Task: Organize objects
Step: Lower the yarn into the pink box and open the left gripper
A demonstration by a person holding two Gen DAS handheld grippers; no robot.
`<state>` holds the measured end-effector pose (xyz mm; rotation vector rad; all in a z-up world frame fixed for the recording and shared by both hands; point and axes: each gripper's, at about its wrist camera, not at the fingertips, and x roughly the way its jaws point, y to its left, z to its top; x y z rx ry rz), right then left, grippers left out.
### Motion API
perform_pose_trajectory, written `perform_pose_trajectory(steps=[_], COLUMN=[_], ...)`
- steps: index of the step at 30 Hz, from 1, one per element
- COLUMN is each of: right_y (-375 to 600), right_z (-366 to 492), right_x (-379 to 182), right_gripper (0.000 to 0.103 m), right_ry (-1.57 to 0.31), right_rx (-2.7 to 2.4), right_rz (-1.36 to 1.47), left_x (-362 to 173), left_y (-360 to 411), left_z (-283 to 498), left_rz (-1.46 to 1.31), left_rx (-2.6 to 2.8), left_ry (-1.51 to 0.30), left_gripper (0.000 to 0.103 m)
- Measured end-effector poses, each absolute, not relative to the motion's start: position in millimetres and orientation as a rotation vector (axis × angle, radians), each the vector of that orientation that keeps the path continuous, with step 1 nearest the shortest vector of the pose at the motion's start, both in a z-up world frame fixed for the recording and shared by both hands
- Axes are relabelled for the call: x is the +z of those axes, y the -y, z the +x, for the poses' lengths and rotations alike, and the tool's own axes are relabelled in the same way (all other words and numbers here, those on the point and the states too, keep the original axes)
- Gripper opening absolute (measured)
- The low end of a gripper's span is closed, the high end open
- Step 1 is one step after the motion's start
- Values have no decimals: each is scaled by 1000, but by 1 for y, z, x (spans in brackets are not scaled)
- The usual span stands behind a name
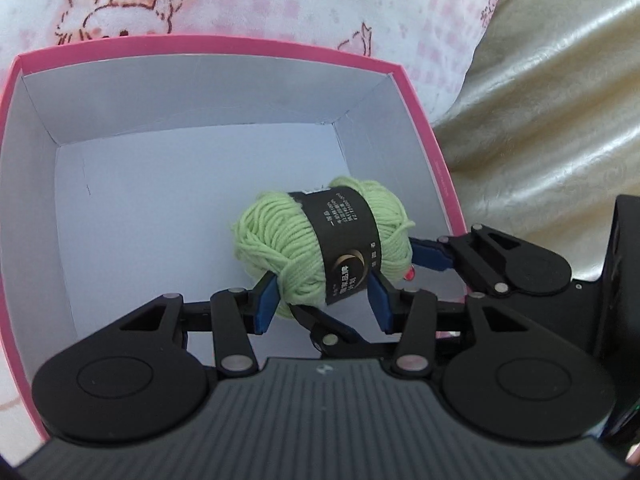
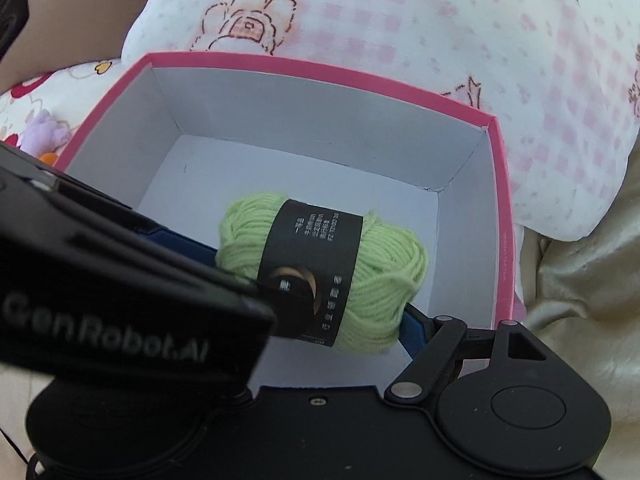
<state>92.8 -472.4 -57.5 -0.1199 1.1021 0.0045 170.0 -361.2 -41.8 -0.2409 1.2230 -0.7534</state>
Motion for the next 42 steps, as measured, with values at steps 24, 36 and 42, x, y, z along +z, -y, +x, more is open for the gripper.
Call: perform_pose_trajectory(steps=[24,36,42], right_y=[499,502,480], right_z=[61,45,29], right_x=[-47,-35,-10], right_gripper=[54,54,54], right_ry=[-997,-921,-873], right_rx=[37,8,16], right_rz=[-134,8,25], left_x=[-70,-36,4], left_y=[390,380,357], left_z=[181,166,146], left_rz=[-294,-179,-81], left_rx=[-757,-641,-639], left_ry=[-1273,-1167,-1131], left_gripper=[36,48,56])
